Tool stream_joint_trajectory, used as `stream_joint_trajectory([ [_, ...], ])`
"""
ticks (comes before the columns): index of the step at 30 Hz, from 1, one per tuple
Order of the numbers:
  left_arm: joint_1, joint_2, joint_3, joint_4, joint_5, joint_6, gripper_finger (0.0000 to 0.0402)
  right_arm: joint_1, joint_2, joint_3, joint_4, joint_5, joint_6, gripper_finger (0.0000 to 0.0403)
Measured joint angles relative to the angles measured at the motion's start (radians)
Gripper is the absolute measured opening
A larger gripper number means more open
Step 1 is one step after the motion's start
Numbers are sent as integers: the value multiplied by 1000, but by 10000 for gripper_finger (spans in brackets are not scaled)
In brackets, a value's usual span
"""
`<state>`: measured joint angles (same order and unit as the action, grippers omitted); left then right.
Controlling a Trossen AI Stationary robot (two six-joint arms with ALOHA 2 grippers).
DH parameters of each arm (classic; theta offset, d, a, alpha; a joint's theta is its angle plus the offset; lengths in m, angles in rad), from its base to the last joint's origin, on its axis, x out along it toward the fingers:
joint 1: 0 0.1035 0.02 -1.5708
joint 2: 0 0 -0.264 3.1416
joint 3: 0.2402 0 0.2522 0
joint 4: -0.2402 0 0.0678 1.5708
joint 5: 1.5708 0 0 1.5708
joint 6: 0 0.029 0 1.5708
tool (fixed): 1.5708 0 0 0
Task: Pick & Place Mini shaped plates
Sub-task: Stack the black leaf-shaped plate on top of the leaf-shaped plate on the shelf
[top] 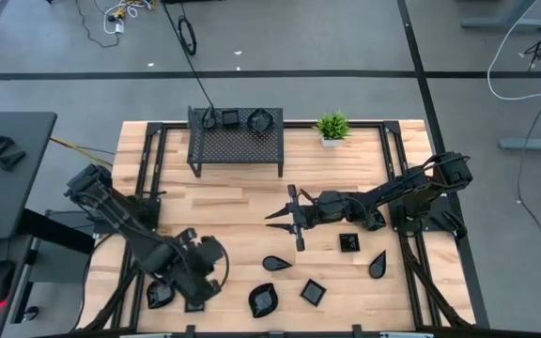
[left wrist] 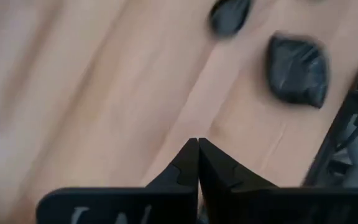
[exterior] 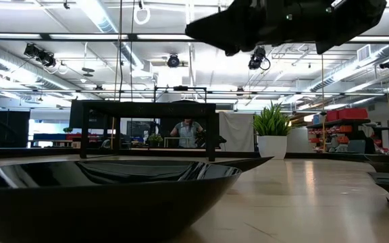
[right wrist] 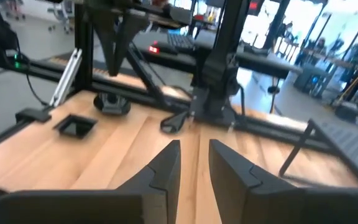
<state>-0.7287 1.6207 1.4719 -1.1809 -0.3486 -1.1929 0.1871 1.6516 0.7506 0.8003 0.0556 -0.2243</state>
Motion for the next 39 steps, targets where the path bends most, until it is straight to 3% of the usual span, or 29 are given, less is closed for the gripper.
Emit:
stream_joint_trajectory([
  [4,27,-1,-53,-21,122,-186,22,0,0,0,-63,0,31,86],
  [10,20,-1,-90,-20,372,-330,67,0,0,0,-108,0,79,86],
  [15,-97,2,-89,79,298,-492,134,0,0,0,-93,0,85,86],
  [19,-181,49,-90,104,256,-743,186,0,0,0,-85,-3,110,86],
  [23,-224,132,-90,99,329,-958,219,0,0,0,-83,-3,138,86],
  [27,-227,203,-90,57,437,-1031,225,0,0,0,-81,-3,138,86],
  [35,-223,252,-123,61,393,-1063,186,0,0,0,-76,-3,146,86],
  [39,-221,254,-177,67,436,-1074,174,0,0,0,-76,-3,162,86],
])
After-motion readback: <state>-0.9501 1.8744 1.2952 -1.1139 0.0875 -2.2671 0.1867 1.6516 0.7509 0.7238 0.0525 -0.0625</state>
